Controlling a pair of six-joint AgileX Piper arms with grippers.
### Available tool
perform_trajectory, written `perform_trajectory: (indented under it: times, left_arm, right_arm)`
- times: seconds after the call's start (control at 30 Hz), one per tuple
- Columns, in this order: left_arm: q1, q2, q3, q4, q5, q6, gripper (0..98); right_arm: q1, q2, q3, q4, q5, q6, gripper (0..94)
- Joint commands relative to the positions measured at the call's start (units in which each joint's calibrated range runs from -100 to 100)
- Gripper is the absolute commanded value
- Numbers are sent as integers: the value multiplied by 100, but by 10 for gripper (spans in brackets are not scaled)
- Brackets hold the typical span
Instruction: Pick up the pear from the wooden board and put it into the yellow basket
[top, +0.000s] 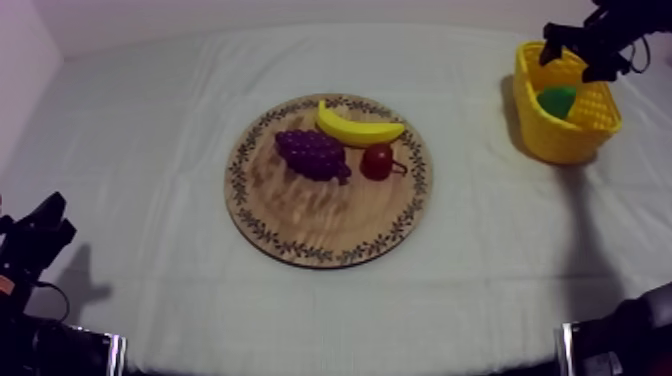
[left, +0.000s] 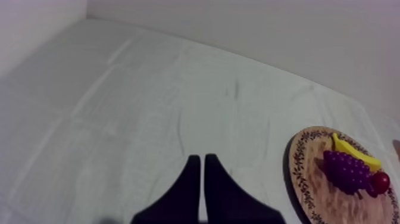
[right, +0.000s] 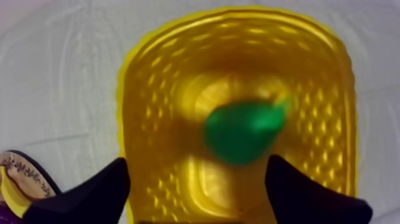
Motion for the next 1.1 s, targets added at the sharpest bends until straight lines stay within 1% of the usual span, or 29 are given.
perform_trajectory:
  times: [0.0, 0.13, 0.27, 0.47, 0.63, 0.7, 0.9, 1.0, 1.07]
  left_arm:
    - [0, -2, -5, -1, 1, -1, 1]
    - [0, -2, -5, -1, 1, -1, 1]
    - [0, -2, -5, -1, 1, 0, 1]
    - [0, -2, -5, -1, 1, 1, 1]
    - [0, -2, -5, -1, 1, 1, 1]
    - [0, -2, -5, -1, 1, 1, 1]
    - [0, -2, -5, -1, 1, 0, 1]
    - [0, -2, -5, -1, 1, -3, 1]
    - [0, -2, -5, -1, 1, -1, 1]
  right_arm:
    - [15, -130, -29, -43, 93, 50, 754]
    - [102, -698, 71, -228, 134, 237, 717]
    - [180, -1759, 620, -424, -39, 436, 631]
    - [167, -3697, 1911, -580, -373, 651, 405]
    - [144, -5306, 3300, -683, -755, 875, 204]
    - [110, -5913, 3918, -701, -903, 975, 139]
    - [39, -7580, 5956, -717, -1440, 1283, 41]
    - [-6, -8386, 6876, -676, -1599, 1367, 16]
    - [-39, -8886, 7353, -608, -1580, 1361, 9]
